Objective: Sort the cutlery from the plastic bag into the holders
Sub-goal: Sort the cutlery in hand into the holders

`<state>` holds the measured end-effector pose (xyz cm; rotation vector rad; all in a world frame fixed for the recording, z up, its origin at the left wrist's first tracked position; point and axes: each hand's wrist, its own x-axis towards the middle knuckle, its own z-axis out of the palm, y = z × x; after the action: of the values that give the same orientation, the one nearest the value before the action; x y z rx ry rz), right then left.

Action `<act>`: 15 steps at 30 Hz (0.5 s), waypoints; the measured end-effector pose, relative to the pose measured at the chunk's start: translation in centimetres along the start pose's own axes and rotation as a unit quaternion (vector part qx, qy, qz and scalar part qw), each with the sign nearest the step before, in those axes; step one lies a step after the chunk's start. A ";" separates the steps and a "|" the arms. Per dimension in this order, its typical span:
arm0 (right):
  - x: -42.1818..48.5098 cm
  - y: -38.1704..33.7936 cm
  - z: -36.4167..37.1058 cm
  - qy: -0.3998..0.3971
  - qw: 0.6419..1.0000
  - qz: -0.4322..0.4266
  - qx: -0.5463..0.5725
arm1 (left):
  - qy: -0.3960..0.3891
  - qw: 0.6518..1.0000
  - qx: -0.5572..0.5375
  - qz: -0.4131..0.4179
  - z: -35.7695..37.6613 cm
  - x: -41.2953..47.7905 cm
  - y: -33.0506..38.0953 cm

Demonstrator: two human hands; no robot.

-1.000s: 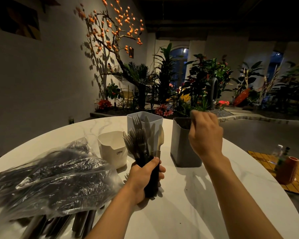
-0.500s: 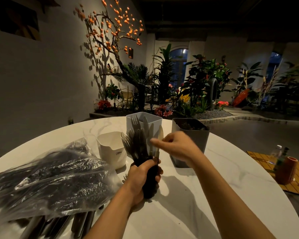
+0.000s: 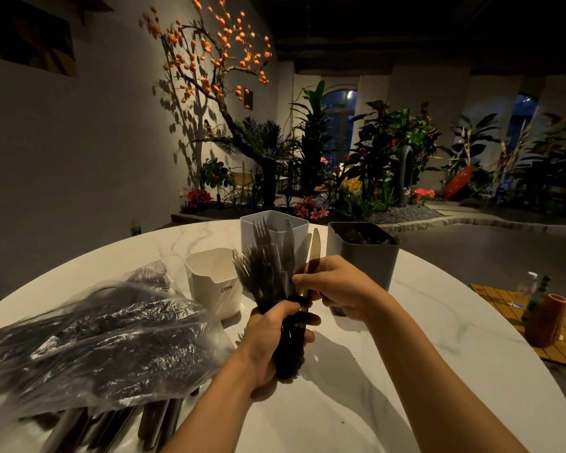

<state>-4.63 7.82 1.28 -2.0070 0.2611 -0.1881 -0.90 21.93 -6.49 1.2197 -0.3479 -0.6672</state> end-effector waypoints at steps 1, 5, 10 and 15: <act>0.0 -0.1 0.0 0.007 1.000 -0.001 -0.002 | 0.003 1.000 0.001 0.002 0.0 0.1 -0.1; -0.1 -0.5 -0.4 0.039 0.999 -0.022 -0.028 | 0.010 1.000 -0.017 0.019 0.0 0.4 -0.2; -0.4 -0.9 -1.2 0.064 0.997 -0.032 -0.017 | 0.025 0.998 -0.047 0.025 0.3 0.3 -0.1; -2.0 -2.3 -3.2 0.022 0.999 -0.019 -0.020 | 0.029 0.998 -0.050 0.037 0.2 0.4 0.0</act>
<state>-7.14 6.57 4.70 -2.0495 0.2570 -0.2527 -0.73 21.56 -6.44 1.1225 -0.3060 -0.5786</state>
